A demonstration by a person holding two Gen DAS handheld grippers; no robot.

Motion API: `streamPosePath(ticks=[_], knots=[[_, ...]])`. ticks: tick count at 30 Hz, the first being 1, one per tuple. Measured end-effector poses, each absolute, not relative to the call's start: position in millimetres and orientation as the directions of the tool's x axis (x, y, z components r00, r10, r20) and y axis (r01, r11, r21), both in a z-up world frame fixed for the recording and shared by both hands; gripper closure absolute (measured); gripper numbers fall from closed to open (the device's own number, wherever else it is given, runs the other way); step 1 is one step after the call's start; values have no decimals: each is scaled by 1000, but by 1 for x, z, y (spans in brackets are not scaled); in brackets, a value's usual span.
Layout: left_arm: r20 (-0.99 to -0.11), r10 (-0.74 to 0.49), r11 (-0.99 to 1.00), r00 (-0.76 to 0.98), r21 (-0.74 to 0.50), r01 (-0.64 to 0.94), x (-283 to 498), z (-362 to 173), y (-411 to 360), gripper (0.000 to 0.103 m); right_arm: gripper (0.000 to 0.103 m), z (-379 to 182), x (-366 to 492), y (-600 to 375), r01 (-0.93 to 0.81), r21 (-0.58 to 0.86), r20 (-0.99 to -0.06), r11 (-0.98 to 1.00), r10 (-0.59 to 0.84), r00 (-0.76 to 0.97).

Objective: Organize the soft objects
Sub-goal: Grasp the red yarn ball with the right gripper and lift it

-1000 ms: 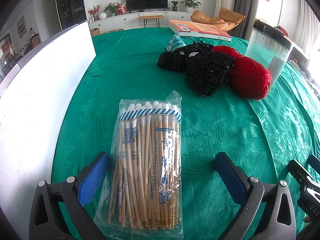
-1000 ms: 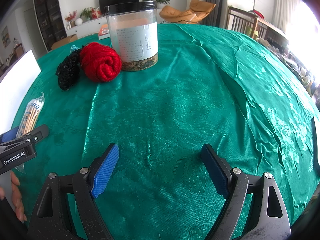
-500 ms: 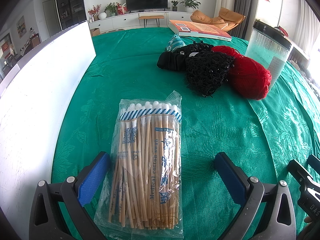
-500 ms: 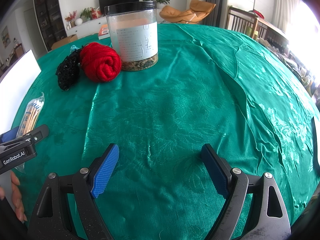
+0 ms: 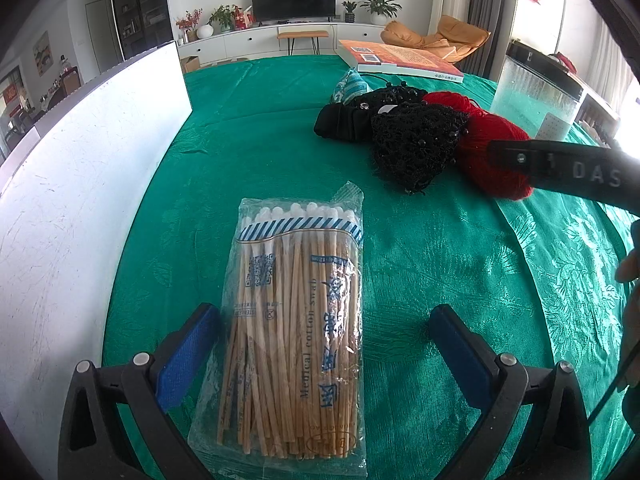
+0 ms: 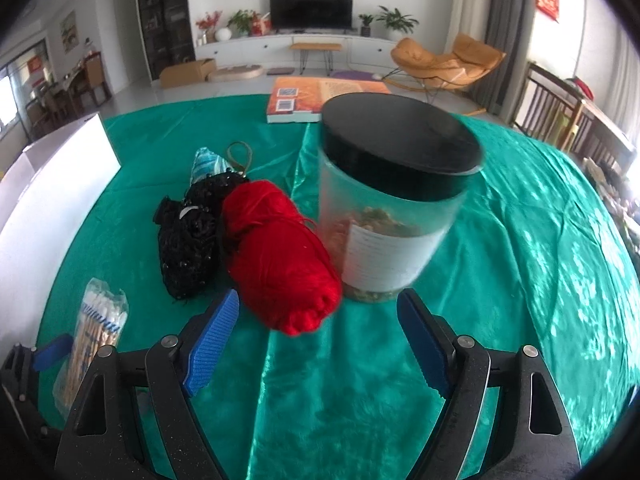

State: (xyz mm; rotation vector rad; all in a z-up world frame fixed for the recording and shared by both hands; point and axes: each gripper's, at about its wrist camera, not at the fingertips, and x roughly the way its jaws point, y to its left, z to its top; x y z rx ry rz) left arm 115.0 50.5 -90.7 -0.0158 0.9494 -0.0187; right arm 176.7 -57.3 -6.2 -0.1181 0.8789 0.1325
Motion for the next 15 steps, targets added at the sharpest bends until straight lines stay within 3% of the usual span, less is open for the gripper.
streamPosePath(ticks=[5,6,7,8,15], knots=[[-813,-23,1000,582,-22,9,115,-91,50,0,21,-17,184,-29,-216,-136,-773,967,33,633],[-813,-23,1000,582,-22,9,115,-91,50,0,24,-18,185,-28,-208,-140,-770,968,26,637],[-813,-23,1000,582,-22,9,115,-91,50,0,44,-19,186,-29,-197,-139,-775,970,17,632],[-813,-23,1000,582,-22,9,115,-91,50,0,57,-20,187,-31,-187,-133,-784,973,12,621],[-813,-23,1000,582,-22,9,115,-91,51,0,63,-9,143,-74,-186,89,-795,979,182,578]])
